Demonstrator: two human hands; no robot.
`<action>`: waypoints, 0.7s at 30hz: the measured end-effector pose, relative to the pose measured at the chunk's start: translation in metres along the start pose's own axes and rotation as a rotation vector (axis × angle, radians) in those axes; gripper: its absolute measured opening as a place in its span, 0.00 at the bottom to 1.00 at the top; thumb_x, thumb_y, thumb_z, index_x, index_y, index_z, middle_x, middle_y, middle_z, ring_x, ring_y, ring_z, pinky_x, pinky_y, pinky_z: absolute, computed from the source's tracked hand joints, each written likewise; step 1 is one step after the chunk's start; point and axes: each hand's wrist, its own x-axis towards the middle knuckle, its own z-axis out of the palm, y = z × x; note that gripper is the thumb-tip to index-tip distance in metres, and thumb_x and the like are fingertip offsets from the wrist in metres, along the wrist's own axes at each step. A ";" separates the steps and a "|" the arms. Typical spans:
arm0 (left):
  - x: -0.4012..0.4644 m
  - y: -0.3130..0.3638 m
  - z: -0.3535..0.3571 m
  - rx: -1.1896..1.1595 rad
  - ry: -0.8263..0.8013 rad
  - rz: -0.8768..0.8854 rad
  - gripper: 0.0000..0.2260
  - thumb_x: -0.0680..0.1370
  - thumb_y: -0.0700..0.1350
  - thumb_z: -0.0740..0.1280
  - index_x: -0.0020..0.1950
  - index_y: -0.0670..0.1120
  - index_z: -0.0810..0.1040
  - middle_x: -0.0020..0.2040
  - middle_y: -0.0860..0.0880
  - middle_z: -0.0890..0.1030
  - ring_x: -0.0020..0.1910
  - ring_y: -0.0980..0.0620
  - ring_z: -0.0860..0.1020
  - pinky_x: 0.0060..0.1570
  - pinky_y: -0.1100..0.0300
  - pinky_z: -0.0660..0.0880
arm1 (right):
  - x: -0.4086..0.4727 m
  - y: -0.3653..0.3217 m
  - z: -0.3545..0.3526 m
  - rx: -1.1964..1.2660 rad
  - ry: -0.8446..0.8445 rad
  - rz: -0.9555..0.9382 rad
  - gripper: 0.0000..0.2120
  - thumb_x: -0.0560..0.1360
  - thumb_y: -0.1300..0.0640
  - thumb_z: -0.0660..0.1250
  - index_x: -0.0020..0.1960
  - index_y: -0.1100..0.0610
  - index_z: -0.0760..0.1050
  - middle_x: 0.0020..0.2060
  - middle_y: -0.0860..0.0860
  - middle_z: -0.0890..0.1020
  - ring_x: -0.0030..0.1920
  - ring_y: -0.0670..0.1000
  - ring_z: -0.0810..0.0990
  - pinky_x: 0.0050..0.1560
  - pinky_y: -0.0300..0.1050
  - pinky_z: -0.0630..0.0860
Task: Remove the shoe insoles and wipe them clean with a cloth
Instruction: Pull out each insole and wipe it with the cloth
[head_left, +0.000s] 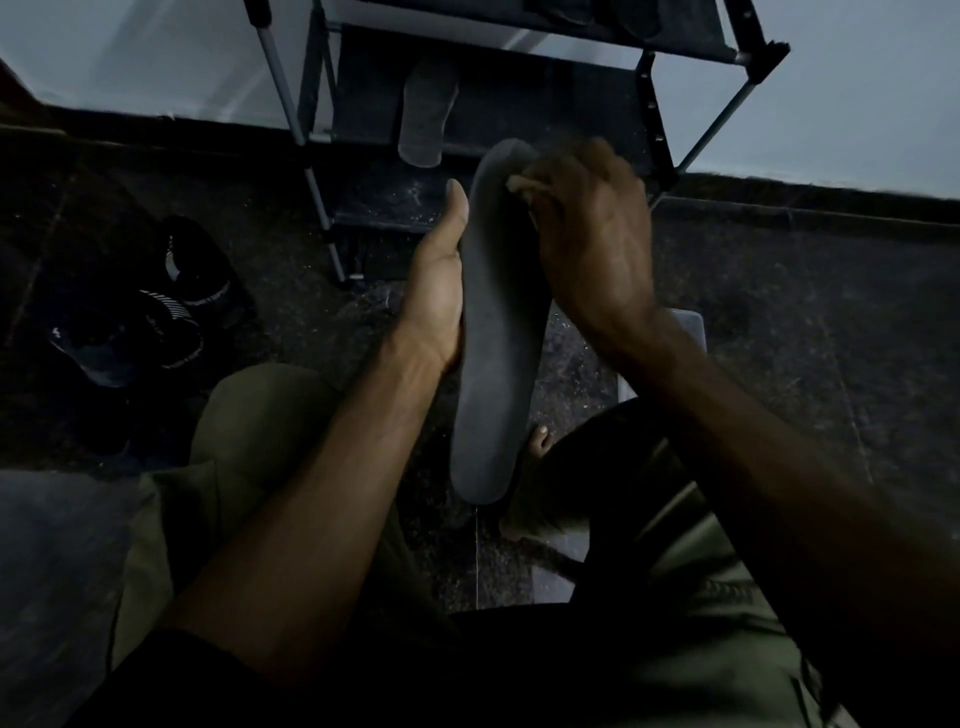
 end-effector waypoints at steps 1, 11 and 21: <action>0.001 0.001 -0.002 -0.010 0.005 -0.003 0.27 0.83 0.59 0.49 0.60 0.40 0.78 0.55 0.41 0.81 0.59 0.44 0.78 0.63 0.52 0.72 | -0.006 -0.004 0.000 0.011 -0.020 -0.015 0.12 0.78 0.55 0.61 0.53 0.59 0.80 0.48 0.58 0.80 0.45 0.56 0.78 0.43 0.54 0.77; 0.003 0.001 -0.004 -0.064 -0.037 -0.012 0.27 0.83 0.59 0.49 0.67 0.40 0.72 0.62 0.39 0.77 0.65 0.42 0.74 0.70 0.48 0.67 | 0.001 -0.009 -0.002 -0.010 -0.010 -0.115 0.13 0.78 0.56 0.60 0.52 0.60 0.80 0.45 0.59 0.80 0.41 0.57 0.78 0.39 0.55 0.76; 0.003 0.006 -0.009 -0.125 -0.084 0.004 0.30 0.83 0.60 0.49 0.69 0.36 0.70 0.67 0.37 0.73 0.68 0.42 0.72 0.73 0.48 0.62 | -0.016 -0.031 0.008 0.079 -0.073 -0.169 0.12 0.78 0.58 0.60 0.53 0.59 0.80 0.46 0.59 0.79 0.42 0.58 0.78 0.40 0.58 0.76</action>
